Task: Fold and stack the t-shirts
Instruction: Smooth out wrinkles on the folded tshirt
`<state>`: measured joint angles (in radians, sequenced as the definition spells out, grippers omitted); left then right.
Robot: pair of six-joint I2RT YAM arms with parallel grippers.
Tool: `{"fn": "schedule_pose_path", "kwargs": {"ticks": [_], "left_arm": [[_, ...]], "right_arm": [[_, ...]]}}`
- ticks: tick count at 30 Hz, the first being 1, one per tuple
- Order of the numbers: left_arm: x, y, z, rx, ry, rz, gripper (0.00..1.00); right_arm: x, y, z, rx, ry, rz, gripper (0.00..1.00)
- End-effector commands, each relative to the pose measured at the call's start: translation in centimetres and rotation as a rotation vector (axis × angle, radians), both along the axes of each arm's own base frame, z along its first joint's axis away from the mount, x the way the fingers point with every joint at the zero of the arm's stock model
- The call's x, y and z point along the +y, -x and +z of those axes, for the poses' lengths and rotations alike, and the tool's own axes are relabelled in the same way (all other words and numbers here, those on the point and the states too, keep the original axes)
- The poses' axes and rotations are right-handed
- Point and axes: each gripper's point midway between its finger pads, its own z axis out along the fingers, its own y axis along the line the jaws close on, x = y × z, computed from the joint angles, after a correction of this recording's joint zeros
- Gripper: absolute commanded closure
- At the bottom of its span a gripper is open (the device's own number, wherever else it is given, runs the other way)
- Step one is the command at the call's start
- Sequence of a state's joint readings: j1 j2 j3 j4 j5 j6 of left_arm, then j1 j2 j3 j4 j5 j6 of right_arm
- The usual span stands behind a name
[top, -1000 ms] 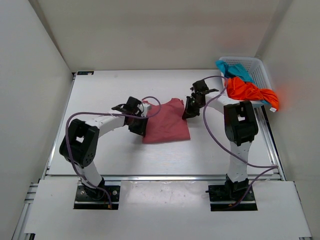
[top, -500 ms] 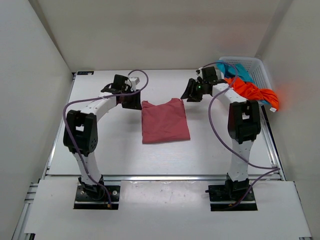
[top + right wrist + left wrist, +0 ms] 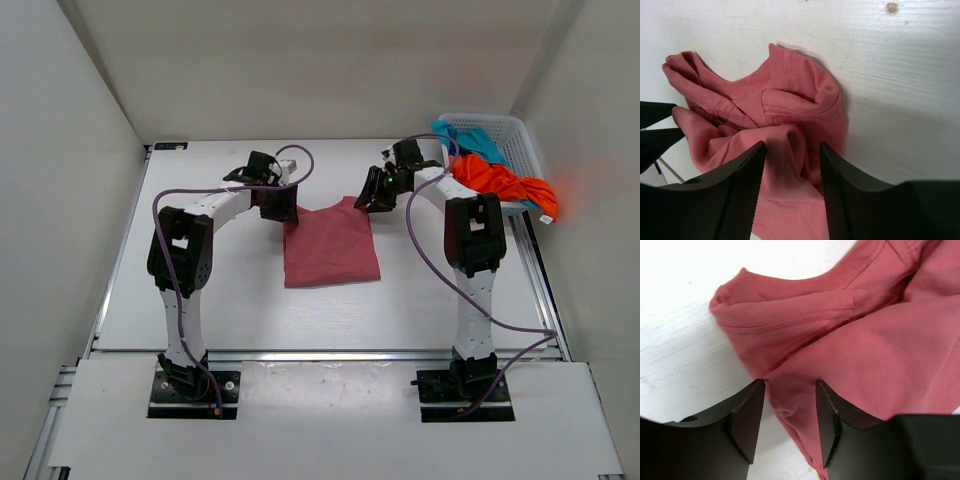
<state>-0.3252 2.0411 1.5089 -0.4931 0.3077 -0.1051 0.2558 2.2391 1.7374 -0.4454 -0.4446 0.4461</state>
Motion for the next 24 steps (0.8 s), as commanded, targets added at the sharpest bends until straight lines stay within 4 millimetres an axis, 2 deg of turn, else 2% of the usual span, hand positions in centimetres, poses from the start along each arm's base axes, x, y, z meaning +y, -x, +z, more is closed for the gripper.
{"fn": "schedule_pose_path", "kwargs": {"ticks": [1, 2, 4, 7, 8, 9, 10, 11, 16, 21, 24], "left_arm": [[-1.0, -0.9, 1.8, -0.049, 0.032, -0.015, 0.45], [-1.1, -0.9, 1.8, -0.047, 0.038, -0.013, 0.49], [-1.2, -0.9, 1.6, -0.041, 0.052, -0.013, 0.56], [-1.3, -0.5, 1.2, -0.012, 0.073, -0.024, 0.83], [-1.2, -0.9, 1.3, -0.023, 0.072, -0.02, 0.89], [-1.0, -1.0, 1.3, -0.025, 0.073, -0.016, 1.0], [-0.7, -1.0, 1.3, -0.022, 0.069, -0.006, 1.0], [-0.6, -1.4, 1.8, -0.038, 0.077, 0.001, 1.0], [2.4, -2.3, 3.3, -0.086, 0.076, 0.102, 1.0], [2.7, -2.3, 3.2, -0.087, 0.062, 0.108, 1.0], [1.9, -2.0, 2.9, -0.08, 0.07, 0.092, 1.0]], "right_arm": [[1.2, 0.8, 2.1, 0.0, -0.062, 0.03, 0.5], [0.6, 0.7, 2.3, -0.002, -0.068, 0.015, 0.55], [0.9, 1.3, 2.4, 0.0, -0.096, 0.016, 0.66], [0.6, 2.1, 2.4, 0.027, -0.138, -0.004, 0.92], [0.4, 2.0, 2.5, 0.028, -0.149, -0.015, 0.95], [0.0, 2.1, 2.4, 0.027, -0.147, -0.023, 1.0], [0.4, 1.9, 2.8, 0.01, -0.152, -0.02, 1.0], [-0.2, 1.7, 3.0, 0.008, -0.154, -0.045, 1.0], [-1.9, 1.3, 4.5, -0.036, -0.136, -0.115, 1.0], [-2.5, 1.2, 2.9, 0.009, -0.115, -0.136, 1.0], [-2.8, 0.7, 2.0, 0.013, -0.09, -0.136, 1.0]]}}
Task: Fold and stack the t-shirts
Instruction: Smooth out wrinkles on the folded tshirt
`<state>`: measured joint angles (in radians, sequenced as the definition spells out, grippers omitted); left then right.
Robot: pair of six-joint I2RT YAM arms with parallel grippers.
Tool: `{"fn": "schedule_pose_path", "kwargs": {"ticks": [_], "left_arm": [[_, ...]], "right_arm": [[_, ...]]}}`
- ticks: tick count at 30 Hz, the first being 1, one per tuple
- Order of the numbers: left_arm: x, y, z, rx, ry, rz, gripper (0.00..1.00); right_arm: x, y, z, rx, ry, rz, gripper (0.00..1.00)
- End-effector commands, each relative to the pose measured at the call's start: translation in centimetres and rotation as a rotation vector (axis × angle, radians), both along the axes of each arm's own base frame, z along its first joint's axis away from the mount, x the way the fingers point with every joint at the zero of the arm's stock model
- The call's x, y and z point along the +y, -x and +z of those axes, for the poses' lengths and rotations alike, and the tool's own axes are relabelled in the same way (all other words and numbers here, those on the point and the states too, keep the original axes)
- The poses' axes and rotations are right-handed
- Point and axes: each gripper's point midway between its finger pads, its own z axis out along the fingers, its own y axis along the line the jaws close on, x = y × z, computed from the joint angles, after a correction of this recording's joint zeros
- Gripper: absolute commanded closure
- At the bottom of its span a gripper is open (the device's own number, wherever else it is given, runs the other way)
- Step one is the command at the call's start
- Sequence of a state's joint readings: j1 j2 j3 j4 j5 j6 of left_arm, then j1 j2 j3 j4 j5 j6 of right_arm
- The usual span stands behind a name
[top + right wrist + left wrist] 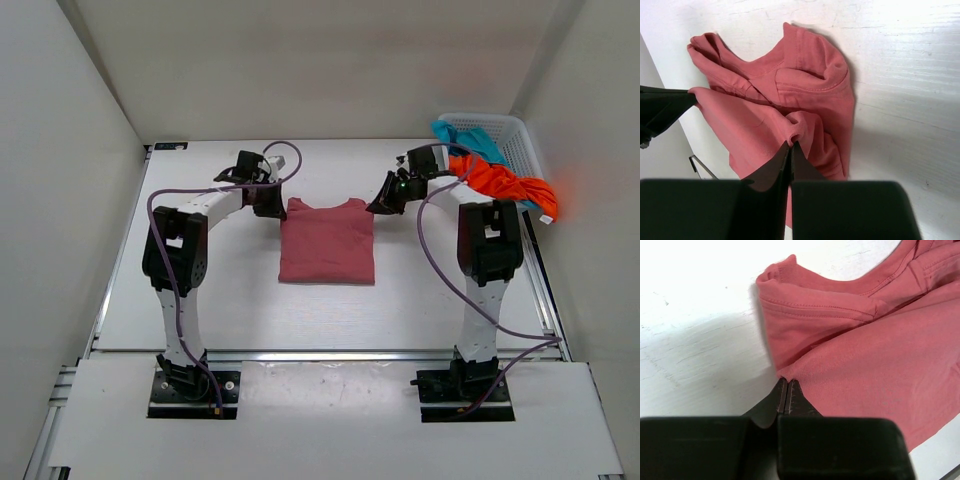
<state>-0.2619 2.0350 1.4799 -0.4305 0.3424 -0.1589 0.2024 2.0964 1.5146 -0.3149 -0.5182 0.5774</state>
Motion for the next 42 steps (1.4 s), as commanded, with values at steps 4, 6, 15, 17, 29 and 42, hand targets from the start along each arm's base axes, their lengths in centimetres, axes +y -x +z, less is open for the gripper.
{"fn": "schedule_pose_path", "kwargs": {"ticks": [4, 6, 15, 17, 29, 42], "left_arm": [[-1.3, -0.7, 2.3, -0.078, -0.003, -0.017, 1.0], [-1.5, -0.9, 2.6, -0.084, -0.001, -0.022, 1.0], [-2.3, -1.7, 3.6, -0.116, -0.007, -0.024, 0.99], [-2.3, -1.7, 3.6, -0.114, -0.005, -0.02, 0.99], [-2.1, -2.0, 3.7, -0.122, -0.01, -0.007, 0.99], [-1.6, -2.4, 3.8, -0.123, -0.018, 0.001, 0.98]], "right_arm": [[-1.7, -3.0, -0.3, -0.03, 0.066, -0.048, 0.93], [-2.3, -3.6, -0.2, -0.037, 0.089, -0.061, 0.77], [-1.4, -2.9, 5.3, -0.238, 0.19, -0.055, 0.73], [-0.1, -1.4, 6.5, -0.278, 0.202, -0.033, 0.99], [4.9, 0.8, 1.8, -0.13, 0.144, 0.056, 1.0], [2.0, -3.3, -2.0, -0.101, 0.262, 0.015, 1.0]]}}
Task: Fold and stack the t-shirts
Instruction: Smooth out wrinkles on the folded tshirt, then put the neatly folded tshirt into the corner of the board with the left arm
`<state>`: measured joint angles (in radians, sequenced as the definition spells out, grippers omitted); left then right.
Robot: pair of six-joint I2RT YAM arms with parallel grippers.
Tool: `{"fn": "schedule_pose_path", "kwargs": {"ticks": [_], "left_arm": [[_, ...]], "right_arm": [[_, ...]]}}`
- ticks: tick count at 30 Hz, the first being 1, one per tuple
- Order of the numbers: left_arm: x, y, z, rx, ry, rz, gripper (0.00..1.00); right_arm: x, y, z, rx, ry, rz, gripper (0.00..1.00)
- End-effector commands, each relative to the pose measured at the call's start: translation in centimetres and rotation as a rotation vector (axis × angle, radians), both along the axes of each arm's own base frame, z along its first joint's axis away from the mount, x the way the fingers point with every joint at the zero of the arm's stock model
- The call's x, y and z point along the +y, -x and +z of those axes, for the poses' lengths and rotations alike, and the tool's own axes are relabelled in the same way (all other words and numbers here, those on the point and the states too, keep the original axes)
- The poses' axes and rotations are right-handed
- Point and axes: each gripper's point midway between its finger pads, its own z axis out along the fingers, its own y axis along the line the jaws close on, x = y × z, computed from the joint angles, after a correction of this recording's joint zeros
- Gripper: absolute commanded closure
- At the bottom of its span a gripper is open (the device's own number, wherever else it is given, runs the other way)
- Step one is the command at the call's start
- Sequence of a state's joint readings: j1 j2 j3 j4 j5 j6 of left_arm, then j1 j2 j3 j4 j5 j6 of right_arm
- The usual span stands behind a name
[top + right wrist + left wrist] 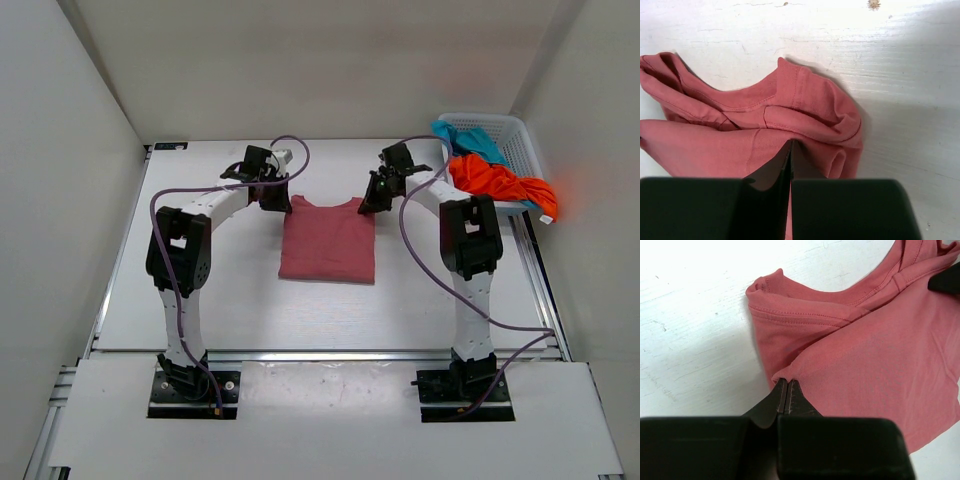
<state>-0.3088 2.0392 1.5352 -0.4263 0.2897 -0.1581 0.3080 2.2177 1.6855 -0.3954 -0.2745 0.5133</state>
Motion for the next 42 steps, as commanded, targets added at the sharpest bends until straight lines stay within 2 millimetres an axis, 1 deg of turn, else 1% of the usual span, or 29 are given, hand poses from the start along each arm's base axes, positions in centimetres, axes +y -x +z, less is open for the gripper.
{"fn": "schedule_pose_path", "kwargs": {"ticks": [1, 3, 4, 5, 6, 7, 8, 9, 10, 11, 12, 14, 16, 17, 18, 19, 20, 21, 24, 25, 26, 28, 29, 31, 35, 37, 39, 41, 42], "left_arm": [[0.3, -1.3, 2.0, -0.05, 0.007, 0.019, 0.98], [0.3, -1.2, 2.0, -0.048, 0.005, 0.015, 0.92], [0.7, -1.4, 2.4, -0.054, 0.004, 0.024, 0.84], [1.0, -1.4, 2.1, -0.052, -0.002, 0.031, 0.71], [0.8, -1.3, 2.6, -0.059, 0.002, 0.025, 0.62], [1.1, -1.3, 3.0, -0.067, -0.003, 0.032, 0.4], [1.5, -0.9, 3.0, -0.057, -0.011, 0.039, 0.23], [1.6, -1.0, 3.3, -0.069, -0.011, 0.041, 0.14], [2.0, -1.1, 3.6, -0.078, -0.011, 0.046, 0.04], [2.5, -0.8, 4.0, -0.074, -0.005, 0.056, 0.02], [2.8, -0.8, 4.1, -0.077, 0.0, 0.058, 0.01], [3.3, -0.3, 4.9, -0.082, 0.017, 0.056, 0.02], [3.6, 1.5, 3.9, -0.038, 0.018, 0.042, 0.02], [3.6, 1.8, 4.0, -0.039, 0.017, 0.037, 0.01], [3.4, 2.9, 3.4, -0.014, 0.015, 0.017, 0.02], [3.1, 3.7, 2.9, 0.006, 0.018, -0.007, 0.01], [3.1, 4.3, 3.0, 0.005, 0.007, -0.017, 0.01], [2.6, 5.5, 2.3, 0.025, 0.0, -0.039, 0.01], [2.1, 6.9, 0.9, 0.021, -0.081, -0.094, 0.02], [1.9, 7.1, 0.7, 0.021, -0.098, -0.106, 0.02], [1.8, 7.5, -0.4, 0.055, -0.104, -0.114, 0.01], [2.4, 7.5, -2.3, 0.11, -0.107, -0.093, 0.01], [2.8, 7.5, -2.7, 0.122, -0.111, -0.081, 0.01], [3.0, 6.5, -3.3, 0.127, -0.121, -0.069, 0.01], [1.6, 6.3, -3.8, 0.144, -0.107, -0.097, 0.01], [0.6, 7.1, -5.0, 0.179, -0.106, -0.127, 0.02], [0.4, 7.5, -6.1, 0.211, -0.107, -0.129, 0.04], [0.2, 7.2, -6.7, 0.236, -0.082, -0.114, 0.18], [0.2, 7.1, -6.7, 0.246, -0.073, -0.113, 0.23]], "right_arm": [[-0.3, -1.4, 1.1, -0.048, 0.037, 0.0, 1.0], [-0.8, -1.4, 1.3, -0.046, 0.039, -0.002, 1.0], [-0.7, -1.8, 1.9, -0.065, 0.04, 0.004, 1.0], [-1.0, -1.7, 1.6, -0.054, 0.047, 0.004, 1.0], [-1.3, -1.8, 2.6, -0.065, 0.045, 0.002, 1.0], [-1.3, -1.8, 3.5, -0.083, 0.044, 0.008, 1.0], [-1.5, -1.9, 4.5, -0.104, 0.048, 0.011, 1.0], [-1.7, -1.7, 4.9, -0.108, 0.062, 0.012, 1.0], [-1.8, -1.7, 6.2, -0.137, 0.079, 0.016, 1.0], [-1.8, -1.3, 7.5, -0.149, 0.087, 0.019, 1.0], [-1.9, -1.1, 7.7, -0.153, 0.096, 0.026, 1.0], [-2.0, 0.0, 9.9, -0.176, 0.106, 0.046, 0.99], [-2.2, 1.4, 10.8, -0.172, 0.124, 0.07, 0.99], [-2.9, 1.7, 11.9, -0.193, 0.13, 0.073, 0.99], [-3.1, 2.4, 12.7, -0.205, 0.13, 0.084, 0.99], [-2.8, 2.9, 13.1, -0.216, 0.119, 0.104, 0.98], [-3.1, 3.7, 13.3, -0.215, 0.098, 0.113, 0.98], [-3.8, 4.5, 13.2, -0.2, 0.079, 0.102, 0.98], [-4.4, 5.8, 13.3, -0.186, -0.01, 0.08, 0.98], [-4.5, 5.7, 13.2, -0.199, 0.0, 0.077, 0.99], [-4.8, 6.1, 13.0, -0.208, 0.031, 0.082, 0.99], [-4.3, 6.9, 12.8, -0.215, 0.045, 0.113, 0.98], [-4.2, 7.0, 13.2, -0.24, 0.045, 0.125, 0.98], [-4.7, 7.3, 13.7, -0.259, 0.064, 0.128, 0.98], [-7.1, 7.5, 14.3, -0.278, 0.095, 0.07, 0.98], [-7.8, 7.6, 14.7, -0.293, 0.105, 0.053, 0.98], [-8.9, 7.3, 15.1, -0.308, 0.124, 0.017, 0.98], [-9.1, 7.1, 15.3, -0.3, 0.122, -0.002, 0.98], [-9.3, 7.2, 15.4, -0.293, 0.121, -0.003, 0.98]]}}
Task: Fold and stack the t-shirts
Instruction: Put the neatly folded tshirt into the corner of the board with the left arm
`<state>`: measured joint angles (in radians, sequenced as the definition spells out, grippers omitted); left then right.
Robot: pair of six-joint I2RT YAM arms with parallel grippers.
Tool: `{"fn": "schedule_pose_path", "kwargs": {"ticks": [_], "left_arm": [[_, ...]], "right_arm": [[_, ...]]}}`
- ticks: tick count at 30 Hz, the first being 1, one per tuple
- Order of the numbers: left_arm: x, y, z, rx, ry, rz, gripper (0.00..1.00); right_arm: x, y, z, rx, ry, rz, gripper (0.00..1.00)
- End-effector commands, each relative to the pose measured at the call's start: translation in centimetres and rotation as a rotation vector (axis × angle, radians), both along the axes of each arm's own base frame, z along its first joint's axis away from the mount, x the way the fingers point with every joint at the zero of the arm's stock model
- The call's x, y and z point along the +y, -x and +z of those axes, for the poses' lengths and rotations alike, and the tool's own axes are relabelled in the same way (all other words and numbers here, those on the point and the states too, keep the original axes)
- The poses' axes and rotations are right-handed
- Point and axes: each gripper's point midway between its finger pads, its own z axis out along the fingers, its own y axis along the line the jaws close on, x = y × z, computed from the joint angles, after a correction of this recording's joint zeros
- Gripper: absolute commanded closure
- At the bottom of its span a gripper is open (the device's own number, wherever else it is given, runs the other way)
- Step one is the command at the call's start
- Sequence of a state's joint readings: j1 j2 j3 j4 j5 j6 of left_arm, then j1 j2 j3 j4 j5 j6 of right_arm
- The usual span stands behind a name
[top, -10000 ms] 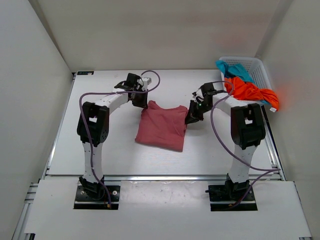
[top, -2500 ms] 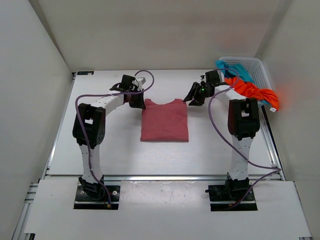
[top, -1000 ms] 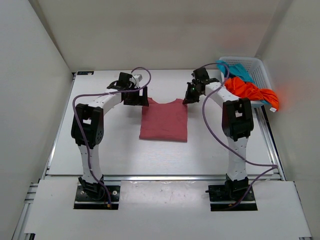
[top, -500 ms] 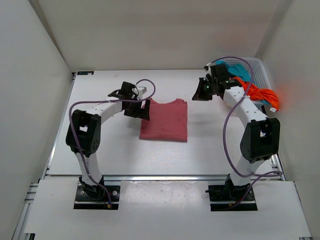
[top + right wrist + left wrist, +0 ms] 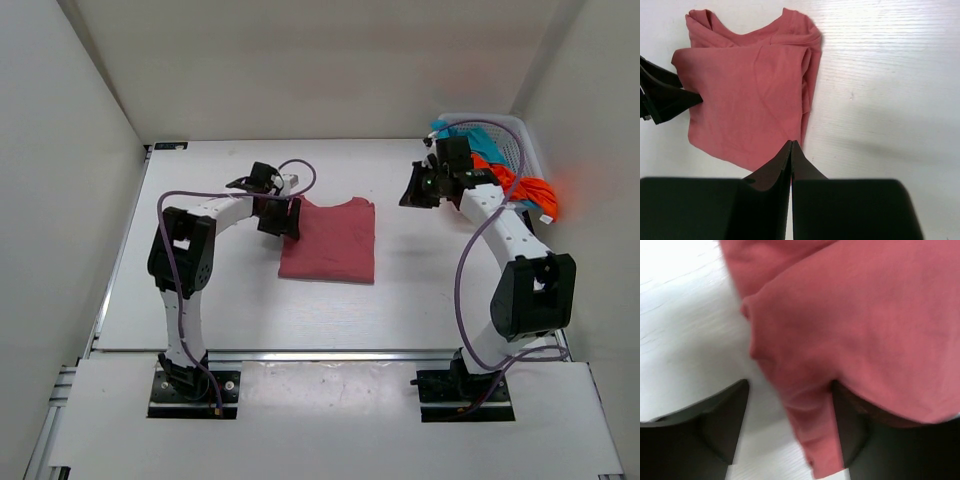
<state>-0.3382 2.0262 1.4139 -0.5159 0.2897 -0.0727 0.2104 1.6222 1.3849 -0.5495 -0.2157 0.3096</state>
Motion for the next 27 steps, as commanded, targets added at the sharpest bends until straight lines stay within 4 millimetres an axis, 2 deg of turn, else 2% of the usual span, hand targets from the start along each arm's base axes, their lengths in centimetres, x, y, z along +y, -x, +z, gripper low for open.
{"fn": "schedule_pose_path", "kwargs": {"ticks": [1, 3, 4, 6, 8, 9, 13, 16, 23, 24, 25, 27], "left_arm": [[-0.5, 1.3, -2.4, 0.109, 0.024, -0.004, 0.31], [-0.4, 1.0, -2.2, 0.121, 0.062, -0.004, 0.51], [-0.7, 1.1, -2.6, 0.137, 0.075, -0.01, 0.57], [-0.8, 0.4, -2.1, 0.157, 0.125, 0.011, 0.79], [-0.7, -0.1, -2.0, 0.164, 0.148, 0.022, 0.94], [-0.7, -1.0, -1.3, 0.134, 0.154, 0.022, 1.0], [1.5, -3.6, 0.3, 0.053, 0.114, 0.065, 1.0], [4.9, -6.5, 2.2, -0.022, 0.083, 0.129, 1.0], [16.9, -11.0, 3.2, -0.147, -0.132, 0.291, 1.0], [17.1, -11.3, 3.4, -0.162, -0.15, 0.284, 1.0], [20.1, -11.8, 3.1, -0.172, -0.196, 0.319, 1.0], [22.5, -12.5, 3.5, -0.204, -0.275, 0.341, 1.0]], "right_arm": [[-0.9, -0.7, 2.3, -0.064, 0.009, -0.026, 0.97], [-1.5, -0.6, 2.1, -0.057, 0.023, -0.046, 0.97], [-1.6, -0.5, 2.3, -0.063, 0.032, -0.057, 0.97], [-2.0, -0.3, 2.4, -0.066, 0.037, -0.079, 0.97], [-2.2, 0.2, 2.4, -0.069, 0.033, -0.089, 0.97], [-2.3, 0.5, 2.7, -0.079, 0.036, -0.093, 0.97], [-3.5, 0.9, 2.9, -0.092, 0.045, -0.137, 0.97], [-3.7, 1.2, 3.1, -0.112, 0.051, -0.146, 0.98], [-4.2, 1.5, 3.9, -0.148, 0.085, -0.15, 0.96], [-4.3, 1.6, 4.2, -0.152, 0.091, -0.148, 0.96], [-4.2, 1.6, 4.0, -0.145, 0.091, -0.148, 0.97], [-4.1, 1.5, 4.2, -0.145, 0.107, -0.137, 0.96]]}}
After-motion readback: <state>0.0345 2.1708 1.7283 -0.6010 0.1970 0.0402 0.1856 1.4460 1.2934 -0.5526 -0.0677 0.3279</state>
